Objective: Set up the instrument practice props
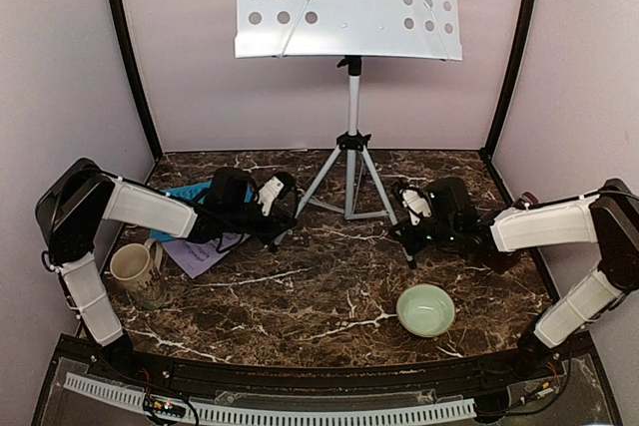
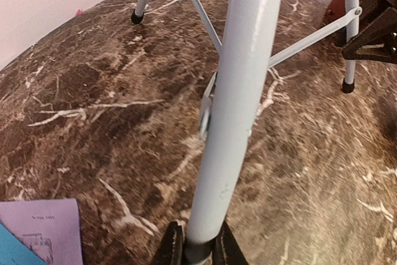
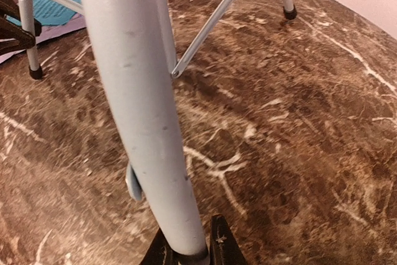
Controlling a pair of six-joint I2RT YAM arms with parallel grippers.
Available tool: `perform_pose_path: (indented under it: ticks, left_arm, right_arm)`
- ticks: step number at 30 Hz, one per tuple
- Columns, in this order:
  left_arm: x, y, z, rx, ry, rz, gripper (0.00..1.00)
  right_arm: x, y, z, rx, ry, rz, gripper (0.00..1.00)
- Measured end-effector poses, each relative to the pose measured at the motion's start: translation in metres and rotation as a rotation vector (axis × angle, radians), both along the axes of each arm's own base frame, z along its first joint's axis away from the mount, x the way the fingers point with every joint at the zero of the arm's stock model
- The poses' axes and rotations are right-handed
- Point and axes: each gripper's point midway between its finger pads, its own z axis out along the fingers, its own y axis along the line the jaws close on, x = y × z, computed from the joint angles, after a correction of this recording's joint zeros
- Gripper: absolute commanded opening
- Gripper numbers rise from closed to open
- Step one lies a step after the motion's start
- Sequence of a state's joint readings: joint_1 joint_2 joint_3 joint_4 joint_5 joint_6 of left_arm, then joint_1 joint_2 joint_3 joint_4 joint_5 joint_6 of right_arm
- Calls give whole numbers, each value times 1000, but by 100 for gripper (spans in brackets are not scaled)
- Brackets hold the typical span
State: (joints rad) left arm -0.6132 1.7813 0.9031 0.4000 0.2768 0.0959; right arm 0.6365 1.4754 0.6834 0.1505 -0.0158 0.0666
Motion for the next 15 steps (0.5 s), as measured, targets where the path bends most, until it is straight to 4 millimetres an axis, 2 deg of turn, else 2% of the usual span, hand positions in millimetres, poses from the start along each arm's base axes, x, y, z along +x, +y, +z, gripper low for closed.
perform_pose_path:
  ticks: [6, 9, 11, 15]
  left_arm:
    - [65, -16, 3, 25, -38, 55, 0]
    - [88, -18, 5, 42, -43, 75, 0]
    - [91, -18, 4, 50, -40, 75, 0]
    - [84, -14, 0, 55, -38, 66, 0]
  right_arm:
    - [60, -6, 1, -40, -34, -112, 0]
    - [83, -9, 2, -56, -49, -143, 0]
    - [88, -12, 2, -62, -53, -148, 0]
    - [80, -18, 0, -70, -39, -138, 0]
